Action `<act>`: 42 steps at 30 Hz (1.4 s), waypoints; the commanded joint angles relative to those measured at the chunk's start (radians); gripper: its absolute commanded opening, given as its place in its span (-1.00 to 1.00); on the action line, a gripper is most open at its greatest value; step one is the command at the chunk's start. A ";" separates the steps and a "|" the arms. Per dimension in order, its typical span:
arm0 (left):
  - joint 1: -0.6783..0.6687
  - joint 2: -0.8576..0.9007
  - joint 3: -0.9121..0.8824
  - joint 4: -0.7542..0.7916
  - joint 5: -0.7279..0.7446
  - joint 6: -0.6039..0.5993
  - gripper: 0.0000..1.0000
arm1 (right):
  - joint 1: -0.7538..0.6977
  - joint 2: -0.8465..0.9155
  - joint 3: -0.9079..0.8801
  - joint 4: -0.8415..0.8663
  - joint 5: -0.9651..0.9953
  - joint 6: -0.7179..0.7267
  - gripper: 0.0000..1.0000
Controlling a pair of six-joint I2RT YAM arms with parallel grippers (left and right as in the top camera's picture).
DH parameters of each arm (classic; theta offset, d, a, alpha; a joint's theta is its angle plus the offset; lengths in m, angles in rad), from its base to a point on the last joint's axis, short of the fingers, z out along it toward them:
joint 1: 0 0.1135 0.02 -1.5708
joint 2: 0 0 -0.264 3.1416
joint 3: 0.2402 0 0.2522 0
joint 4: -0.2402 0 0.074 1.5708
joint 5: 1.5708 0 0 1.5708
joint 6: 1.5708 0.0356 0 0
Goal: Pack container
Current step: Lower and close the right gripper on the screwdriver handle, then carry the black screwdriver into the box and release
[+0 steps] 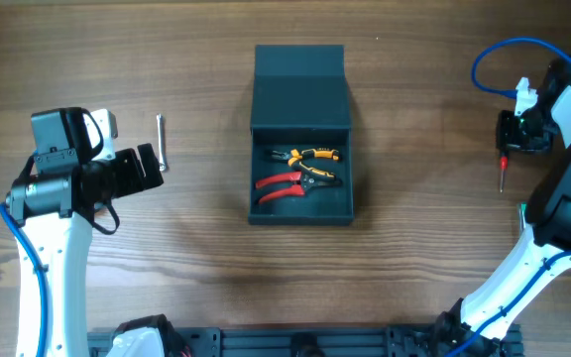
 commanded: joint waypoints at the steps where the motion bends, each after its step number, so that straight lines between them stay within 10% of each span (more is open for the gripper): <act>1: 0.006 -0.002 0.023 0.000 0.020 0.013 1.00 | 0.019 0.044 -0.023 -0.034 -0.121 0.014 -0.92; 12: 0.006 -0.002 0.023 0.014 0.020 0.013 1.00 | 0.225 -0.128 0.143 -0.213 -0.141 -0.016 -0.92; 28: 0.006 -0.002 0.023 0.014 0.019 0.013 1.00 | 0.967 -0.464 0.154 -0.273 -0.139 -0.454 -0.91; 42: 0.006 -0.002 0.023 0.014 0.019 0.013 1.00 | 1.018 -0.370 -0.094 -0.107 -0.223 -0.551 -0.91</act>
